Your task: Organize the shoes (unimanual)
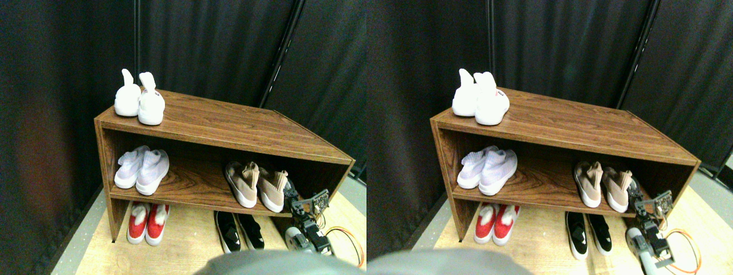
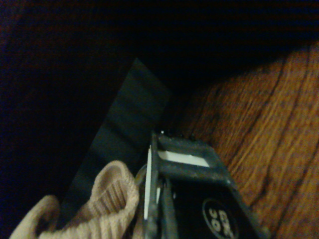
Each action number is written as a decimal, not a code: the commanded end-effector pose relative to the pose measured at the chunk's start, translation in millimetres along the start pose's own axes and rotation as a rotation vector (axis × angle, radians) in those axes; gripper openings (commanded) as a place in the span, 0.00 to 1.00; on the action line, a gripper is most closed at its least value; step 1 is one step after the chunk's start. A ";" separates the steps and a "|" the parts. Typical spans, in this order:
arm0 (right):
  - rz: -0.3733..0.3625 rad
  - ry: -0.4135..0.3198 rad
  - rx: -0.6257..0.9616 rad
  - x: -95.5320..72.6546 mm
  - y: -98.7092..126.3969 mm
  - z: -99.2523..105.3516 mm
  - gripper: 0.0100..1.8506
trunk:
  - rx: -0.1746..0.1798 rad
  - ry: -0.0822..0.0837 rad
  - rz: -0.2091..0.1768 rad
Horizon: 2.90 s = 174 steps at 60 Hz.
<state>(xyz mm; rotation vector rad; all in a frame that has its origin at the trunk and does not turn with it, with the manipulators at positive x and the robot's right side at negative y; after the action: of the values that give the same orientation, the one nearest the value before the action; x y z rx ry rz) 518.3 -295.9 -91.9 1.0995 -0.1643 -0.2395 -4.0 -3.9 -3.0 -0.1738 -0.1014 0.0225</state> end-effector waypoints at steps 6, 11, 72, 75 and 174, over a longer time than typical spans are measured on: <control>-0.007 0.015 0.050 -2.6 5.9 -14.0 0.03 | -0.021 0.019 0.030; -0.007 0.012 0.048 -0.5 5.8 -16.6 0.03 | -0.021 0.021 0.033; 0.032 0.012 0.023 -4.1 13.5 -6.9 0.03 | 0.010 0.029 -0.011; 0.058 0.008 0.018 -4.0 16.9 0.5 0.03 | 0.012 0.027 -0.019; -0.064 0.295 0.155 -96.9 -95.3 -32.4 0.03 | 0.042 0.142 -0.035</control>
<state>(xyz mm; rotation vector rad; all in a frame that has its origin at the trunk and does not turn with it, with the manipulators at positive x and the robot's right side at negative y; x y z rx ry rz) 413.4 -279.5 -155.4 1.2409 0.1238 -0.1034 -4.8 -6.6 -4.6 -0.1033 0.0127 -0.0334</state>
